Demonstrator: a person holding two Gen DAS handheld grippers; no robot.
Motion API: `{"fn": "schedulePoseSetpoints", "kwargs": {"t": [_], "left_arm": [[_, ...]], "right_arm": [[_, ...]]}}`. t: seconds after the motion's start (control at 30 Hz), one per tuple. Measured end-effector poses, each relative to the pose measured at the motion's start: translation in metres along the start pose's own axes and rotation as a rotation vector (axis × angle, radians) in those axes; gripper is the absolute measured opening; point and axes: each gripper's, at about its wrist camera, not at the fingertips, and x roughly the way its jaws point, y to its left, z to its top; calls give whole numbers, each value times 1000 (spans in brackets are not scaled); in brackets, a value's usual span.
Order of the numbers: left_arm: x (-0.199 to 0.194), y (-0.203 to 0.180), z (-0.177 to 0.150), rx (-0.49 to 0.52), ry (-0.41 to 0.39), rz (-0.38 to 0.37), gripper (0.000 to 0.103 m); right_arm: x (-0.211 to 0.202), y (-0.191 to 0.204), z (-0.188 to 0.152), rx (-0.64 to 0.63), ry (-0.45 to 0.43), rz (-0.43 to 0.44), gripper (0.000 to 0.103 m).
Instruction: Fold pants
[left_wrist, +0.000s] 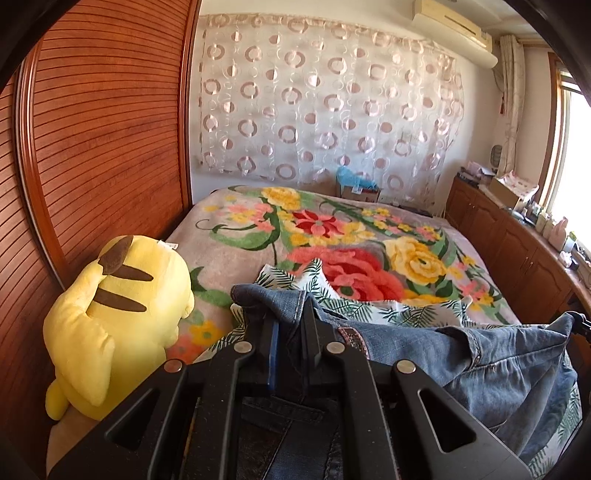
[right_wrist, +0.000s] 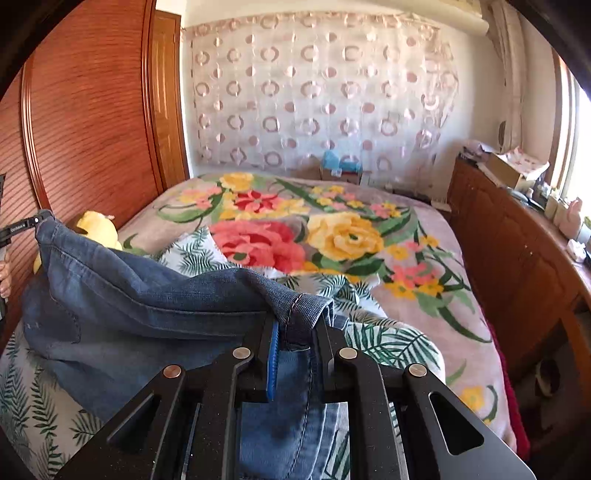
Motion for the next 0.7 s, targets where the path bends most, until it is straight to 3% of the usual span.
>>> {"fn": "schedulePoseSetpoints", "kwargs": {"t": [0.17,0.3,0.33,0.37,0.43,0.47,0.53,0.63,0.7], "left_arm": [[5,0,-6,21,32,10,10],[3,-1,-10,52,50,24,18],[3,-2,-11,62,50,28,25],[-1,-3,-13,77,50,31,38],[-6,-1,-15,87,39,25,50],[-9,-1,-16,89,39,16,62],[-13,0,-19,88,51,-12,82],[-22,-1,-25,88,61,-44,82],[-29,-5,-30,100,64,-41,82]], "right_arm": [[20,6,10,-9,33,-4,15],[21,1,24,-4,36,-4,15],[24,-1,28,-4,37,-5,15],[26,-1,29,-4,38,-7,15],[25,-1,26,-2,37,-5,15],[24,-1,25,0,38,-6,15],[23,-4,21,7,38,-10,26],[18,-7,20,25,34,-11,42],[14,-8,18,35,28,-8,46]]}}
